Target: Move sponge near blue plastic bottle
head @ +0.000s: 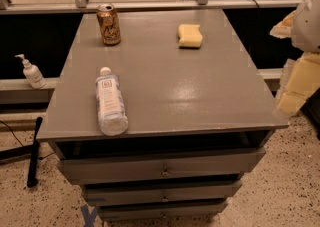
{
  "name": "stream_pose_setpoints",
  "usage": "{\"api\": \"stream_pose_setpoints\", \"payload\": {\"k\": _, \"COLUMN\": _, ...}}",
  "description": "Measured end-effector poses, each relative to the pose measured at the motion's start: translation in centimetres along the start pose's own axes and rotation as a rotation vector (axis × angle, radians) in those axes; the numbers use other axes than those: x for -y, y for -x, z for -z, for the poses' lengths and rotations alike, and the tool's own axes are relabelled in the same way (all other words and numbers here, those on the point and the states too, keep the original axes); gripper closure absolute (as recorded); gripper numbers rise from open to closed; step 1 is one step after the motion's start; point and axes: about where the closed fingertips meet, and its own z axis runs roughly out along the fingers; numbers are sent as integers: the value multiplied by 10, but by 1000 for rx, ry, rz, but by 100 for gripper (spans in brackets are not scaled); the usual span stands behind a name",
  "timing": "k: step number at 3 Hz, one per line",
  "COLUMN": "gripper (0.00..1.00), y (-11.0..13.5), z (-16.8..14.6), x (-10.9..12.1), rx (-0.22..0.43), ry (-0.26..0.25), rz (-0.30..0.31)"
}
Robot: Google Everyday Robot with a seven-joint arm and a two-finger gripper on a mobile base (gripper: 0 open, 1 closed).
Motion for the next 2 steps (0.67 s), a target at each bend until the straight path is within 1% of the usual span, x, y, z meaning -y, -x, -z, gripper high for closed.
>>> {"api": "stream_pose_setpoints", "payload": {"k": 1, "gripper": 0, "y": 2, "z": -2, "x": 3, "rx": 3, "ry": -10, "rz": -2}}
{"api": "stream_pose_setpoints", "payload": {"k": 2, "gripper": 0, "y": 13, "z": -24, "x": 27, "rx": 50, "ry": -30, "rz": -40}}
